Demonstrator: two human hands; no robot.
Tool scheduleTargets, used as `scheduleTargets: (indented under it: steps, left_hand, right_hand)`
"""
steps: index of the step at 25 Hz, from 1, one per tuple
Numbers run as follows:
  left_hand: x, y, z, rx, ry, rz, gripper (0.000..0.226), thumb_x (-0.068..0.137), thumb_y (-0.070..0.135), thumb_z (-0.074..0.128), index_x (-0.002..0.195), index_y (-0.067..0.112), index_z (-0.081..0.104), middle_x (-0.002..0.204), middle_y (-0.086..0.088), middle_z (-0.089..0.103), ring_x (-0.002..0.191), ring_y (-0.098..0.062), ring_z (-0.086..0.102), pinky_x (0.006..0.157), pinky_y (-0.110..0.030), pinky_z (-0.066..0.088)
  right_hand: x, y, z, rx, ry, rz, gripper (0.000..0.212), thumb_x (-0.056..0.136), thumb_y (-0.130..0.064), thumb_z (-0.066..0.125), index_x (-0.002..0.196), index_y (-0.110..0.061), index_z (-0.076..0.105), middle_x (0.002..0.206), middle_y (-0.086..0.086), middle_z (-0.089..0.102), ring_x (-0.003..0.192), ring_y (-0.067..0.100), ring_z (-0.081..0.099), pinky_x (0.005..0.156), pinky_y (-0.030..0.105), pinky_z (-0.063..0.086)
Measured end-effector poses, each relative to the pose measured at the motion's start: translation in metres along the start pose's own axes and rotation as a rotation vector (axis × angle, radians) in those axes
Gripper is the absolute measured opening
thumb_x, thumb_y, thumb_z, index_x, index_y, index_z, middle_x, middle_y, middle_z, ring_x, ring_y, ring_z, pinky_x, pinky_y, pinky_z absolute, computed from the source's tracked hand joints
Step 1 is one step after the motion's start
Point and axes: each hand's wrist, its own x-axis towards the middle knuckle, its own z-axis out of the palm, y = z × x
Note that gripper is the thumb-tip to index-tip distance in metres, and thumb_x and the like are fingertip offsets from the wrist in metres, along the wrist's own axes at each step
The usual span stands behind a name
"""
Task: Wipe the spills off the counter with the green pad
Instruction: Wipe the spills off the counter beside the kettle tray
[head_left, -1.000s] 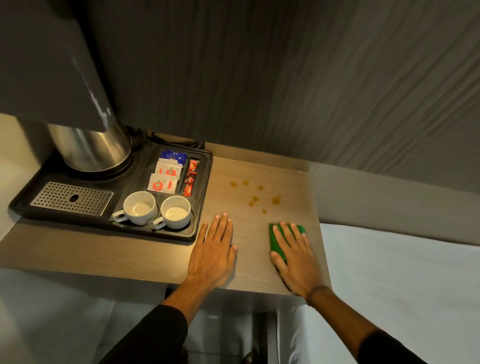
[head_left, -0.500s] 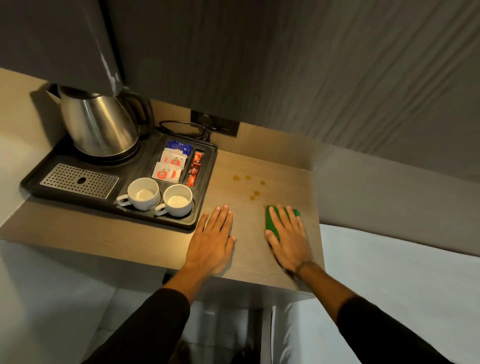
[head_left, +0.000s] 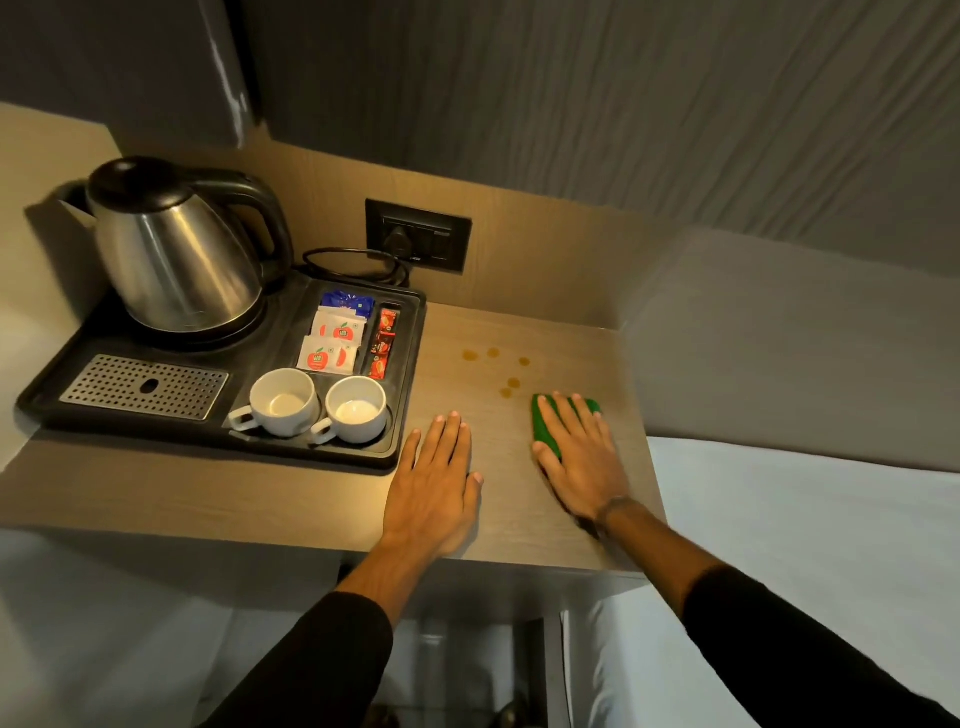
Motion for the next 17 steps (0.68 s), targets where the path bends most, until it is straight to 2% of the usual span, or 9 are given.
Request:
scheduleTargets:
  steps: [3,6,8,11,14,17]
  left_hand:
    - [0.001,-0.001,0.001,-0.007,-0.009,0.007,0.072,0.105,0.05,0.024,0.165,0.013,0.013,0.177,-0.01,0.01,0.163,-0.027,0.006,0.132,-0.053,0.009]
    - [0.001,-0.002,0.003,-0.008,0.004,0.009,0.074,0.103,0.052,0.018,0.165,0.013,0.012,0.177,-0.01,0.01,0.163,-0.027,0.005,0.132,-0.053,0.009]
    - [0.0,-0.002,0.003,-0.015,0.004,0.009,0.075,0.102,0.053,0.015,0.165,0.013,0.012,0.177,-0.009,0.01,0.163,-0.026,0.005,0.132,-0.053,0.009]
    - [0.0,-0.001,0.003,-0.007,0.022,0.012,0.072,0.104,0.05,0.02,0.165,0.012,0.014,0.177,-0.009,0.011,0.163,-0.026,0.007,0.132,-0.053,0.011]
    - [-0.001,-0.001,0.002,0.009,0.015,0.013,0.071,0.105,0.048,0.022,0.165,0.012,0.012,0.177,-0.009,0.009,0.163,-0.026,0.005,0.132,-0.053,0.011]
    - [0.0,0.0,0.002,0.002,-0.002,0.016,0.072,0.105,0.05,0.02,0.165,0.013,0.009,0.177,-0.009,0.006,0.163,-0.025,0.002,0.132,-0.053,0.009]
  right_hand:
    - [-0.006,0.032,-0.004,-0.022,-0.025,-0.024,0.066,0.108,-0.05,0.033,0.169,-0.028,0.017,0.176,0.003,0.019,0.163,0.028,0.008,0.131,0.052,0.012]
    - [0.052,0.027,-0.014,-0.048,0.018,0.151,0.065,0.11,-0.044,0.033,0.169,-0.024,0.015,0.177,0.006,0.016,0.163,0.03,0.007,0.131,0.052,0.009]
    - [0.084,0.003,-0.017,-0.039,0.014,0.194,0.065,0.11,-0.044,0.032,0.169,-0.024,0.012,0.177,0.006,0.013,0.163,0.031,0.005,0.131,0.053,0.007]
    - [0.072,-0.017,-0.002,-0.011,0.032,0.048,0.065,0.109,-0.046,0.033,0.169,-0.025,0.016,0.177,0.004,0.016,0.163,0.029,0.008,0.131,0.054,0.009]
    - [0.03,0.005,0.005,-0.032,0.014,-0.114,0.067,0.107,-0.05,0.035,0.168,-0.029,0.019,0.175,0.001,0.022,0.162,0.027,0.012,0.13,0.054,0.017]
    - [0.057,0.026,-0.008,-0.046,-0.009,-0.019,0.066,0.108,-0.048,0.036,0.168,-0.028,0.018,0.176,0.002,0.02,0.163,0.028,0.01,0.131,0.052,0.015]
